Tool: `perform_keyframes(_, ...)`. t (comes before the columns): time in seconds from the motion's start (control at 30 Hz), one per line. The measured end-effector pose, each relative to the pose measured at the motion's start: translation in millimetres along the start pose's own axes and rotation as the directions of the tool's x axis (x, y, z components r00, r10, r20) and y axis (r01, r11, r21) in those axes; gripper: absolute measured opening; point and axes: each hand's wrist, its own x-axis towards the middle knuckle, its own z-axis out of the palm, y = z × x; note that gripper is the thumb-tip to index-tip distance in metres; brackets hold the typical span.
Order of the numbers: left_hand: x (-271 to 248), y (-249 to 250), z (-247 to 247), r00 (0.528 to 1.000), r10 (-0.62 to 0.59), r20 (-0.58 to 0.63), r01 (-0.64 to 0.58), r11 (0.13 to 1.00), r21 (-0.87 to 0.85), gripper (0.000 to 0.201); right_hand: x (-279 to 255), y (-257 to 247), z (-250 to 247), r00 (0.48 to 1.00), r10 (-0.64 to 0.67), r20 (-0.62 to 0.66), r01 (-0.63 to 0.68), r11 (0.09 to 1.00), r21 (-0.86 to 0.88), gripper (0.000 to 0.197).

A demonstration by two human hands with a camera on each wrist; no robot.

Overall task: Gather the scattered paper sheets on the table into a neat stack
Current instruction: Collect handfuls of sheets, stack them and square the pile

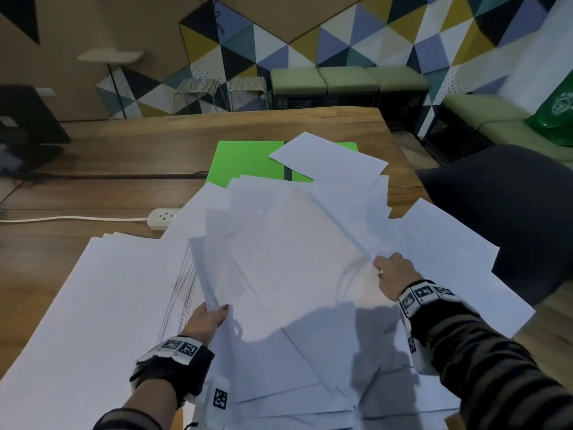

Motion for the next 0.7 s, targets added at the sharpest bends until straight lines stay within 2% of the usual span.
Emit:
perform_keyframes(0.07,1.3,-3.1,-0.5,1.0,0.0,0.016,0.0,1.0,0.0,0.044,10.1,-2.8,9.3,1.0,0.019,0.021,-0.022,0.99,0.143,0.028)
perform_keyframes(0.17,0.2,-3.9,-0.5,1.0,0.011,0.013,-0.011,1.0,-0.001,0.027,15.0,-4.2,20.4,0.996,0.058,0.063,-0.078,0.92,0.385,0.047)
perform_keyframes(0.23,2.8,-6.6,-0.2,1.0,0.005,-0.002,-0.005,1.0,0.019,0.018,12.3,-6.3,24.8,0.993,0.038,0.11,-0.084,0.889,0.451,0.056)
perform_keyframes(0.33,2.9,-8.4,3.8,1.0,-0.002,-0.012,0.002,1.0,0.027,0.012,5.8,-11.9,33.6,0.986,-0.003,0.168,-0.06,0.929,0.366,0.047)
perform_keyframes(0.4,4.0,-8.0,6.7,1.0,-0.016,-0.022,0.016,1.0,-0.012,0.014,2.9,-18.5,40.7,0.973,-0.062,0.22,-0.006,0.955,0.296,0.043)
perform_keyframes(0.47,5.9,-6.5,9.8,0.999,-0.043,-0.018,0.041,0.995,-0.087,0.029,-1.9,-27.6,49.3,0.956,-0.104,0.273,0.023,0.959,0.284,0.05)
perform_keyframes(0.53,7.3,-5.8,13.5,0.998,-0.07,0.002,0.07,0.994,-0.078,0.047,-9.4,-38.8,56.7,0.946,-0.153,0.286,0.051,0.94,0.337,0.045)
perform_keyframes(0.63,6.7,-6.7,20.1,0.997,0.071,0.012,-0.071,0.997,-0.042,0.05,-21.9,-54.4,63.7,0.937,-0.225,0.267,0.107,0.913,0.394,0.038)
perform_keyframes(0.7,3.8,-6.0,21.3,0.987,0.163,0.01,-0.163,0.987,-0.007,0.041,-27.0,-55.9,61.0,0.955,-0.208,0.213,0.115,0.918,0.38,0.042)
